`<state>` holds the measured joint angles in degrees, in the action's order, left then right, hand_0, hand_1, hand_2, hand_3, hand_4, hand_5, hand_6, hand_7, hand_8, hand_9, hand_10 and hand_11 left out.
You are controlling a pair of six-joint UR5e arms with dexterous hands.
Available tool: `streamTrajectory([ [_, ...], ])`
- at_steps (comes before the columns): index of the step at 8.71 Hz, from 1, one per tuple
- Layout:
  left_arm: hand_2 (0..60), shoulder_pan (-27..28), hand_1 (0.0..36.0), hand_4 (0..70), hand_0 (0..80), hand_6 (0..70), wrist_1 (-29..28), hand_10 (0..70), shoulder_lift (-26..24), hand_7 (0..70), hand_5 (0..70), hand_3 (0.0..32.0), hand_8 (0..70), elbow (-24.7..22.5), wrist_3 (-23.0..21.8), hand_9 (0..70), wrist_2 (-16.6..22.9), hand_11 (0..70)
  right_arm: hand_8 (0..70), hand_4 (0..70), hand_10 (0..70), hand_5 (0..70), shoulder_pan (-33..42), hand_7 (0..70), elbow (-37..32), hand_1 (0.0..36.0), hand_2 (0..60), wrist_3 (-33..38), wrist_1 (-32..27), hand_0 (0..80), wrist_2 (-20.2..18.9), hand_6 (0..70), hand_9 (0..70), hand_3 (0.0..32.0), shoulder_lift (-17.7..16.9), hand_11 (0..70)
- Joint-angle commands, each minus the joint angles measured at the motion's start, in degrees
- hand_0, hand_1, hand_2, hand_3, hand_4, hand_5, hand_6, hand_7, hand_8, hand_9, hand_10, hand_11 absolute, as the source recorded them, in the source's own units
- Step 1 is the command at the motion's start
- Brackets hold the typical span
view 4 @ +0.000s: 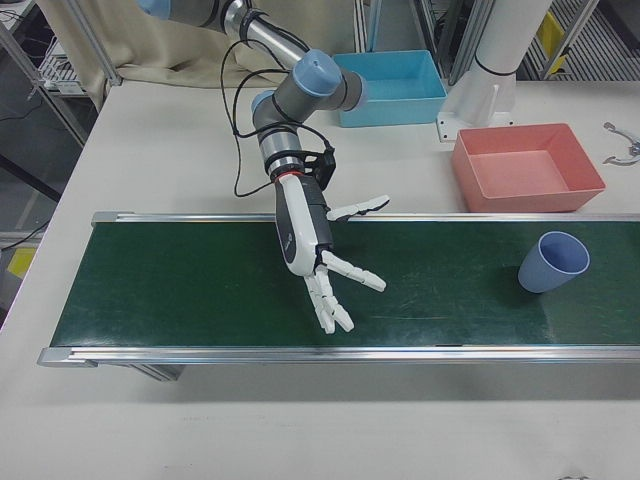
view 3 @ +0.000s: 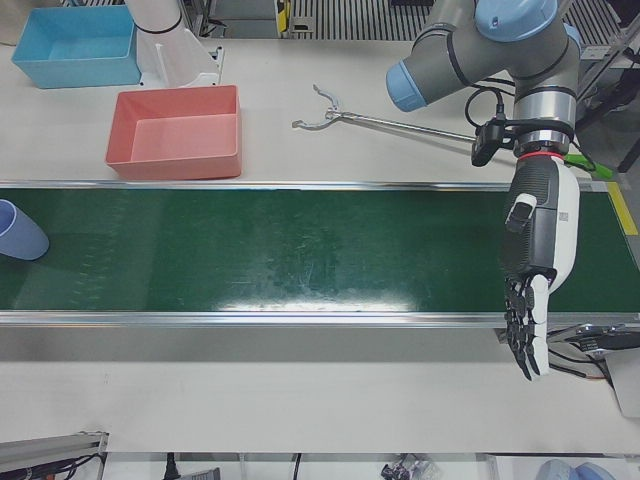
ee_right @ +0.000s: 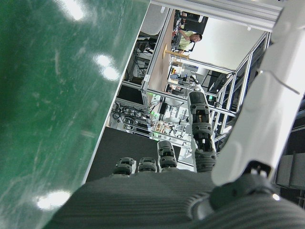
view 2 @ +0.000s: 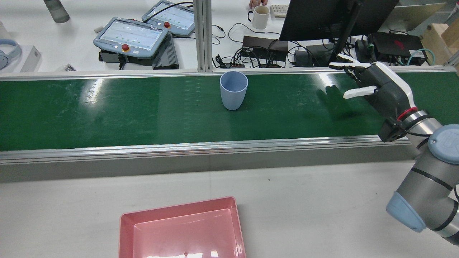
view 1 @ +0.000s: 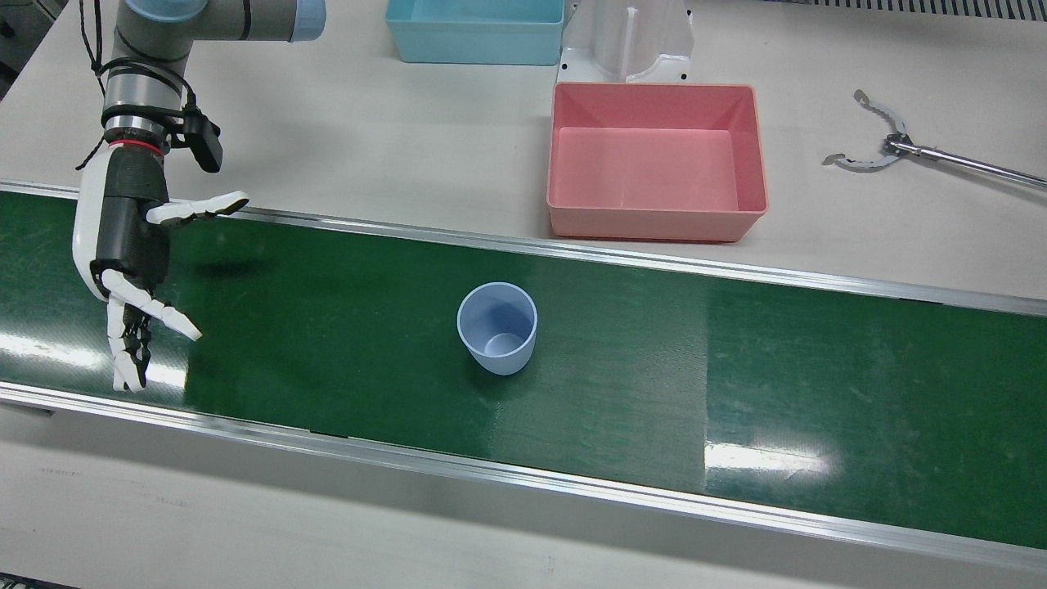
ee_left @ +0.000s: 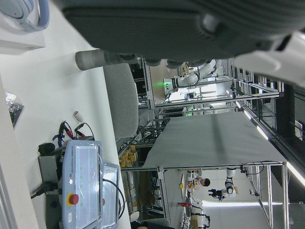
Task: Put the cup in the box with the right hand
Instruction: 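Hold the open right hand over the belt ahead of the cup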
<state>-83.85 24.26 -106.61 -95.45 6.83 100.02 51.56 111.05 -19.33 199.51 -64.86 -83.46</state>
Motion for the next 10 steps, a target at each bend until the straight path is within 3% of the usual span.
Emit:
streamTrajectory([
  [1,0.0,-0.08,0.0,0.0,0.0,0.0,0.00,0.0,0.00,0.0,0.0,0.0,0.0,0.00,-0.06,0.0,0.00,0.0,2.7,25.8,3.4,4.9,0.04,16.5,-0.04,9.1,0.0,0.00,0.00,52.4,-0.09,5.2,5.6,0.0,0.32,6.5],
  [10,0.0,-0.08,0.0,0.0,0.0,0.0,0.00,0.0,0.00,0.0,0.0,0.0,0.0,0.00,0.02,0.0,0.00,0.0,2.8,26.1,3.7,5.0,0.12,17.3,1.54,9.2,0.0,0.26,0.09,52.4,-0.09,5.3,5.7,0.0,0.41,6.8],
])
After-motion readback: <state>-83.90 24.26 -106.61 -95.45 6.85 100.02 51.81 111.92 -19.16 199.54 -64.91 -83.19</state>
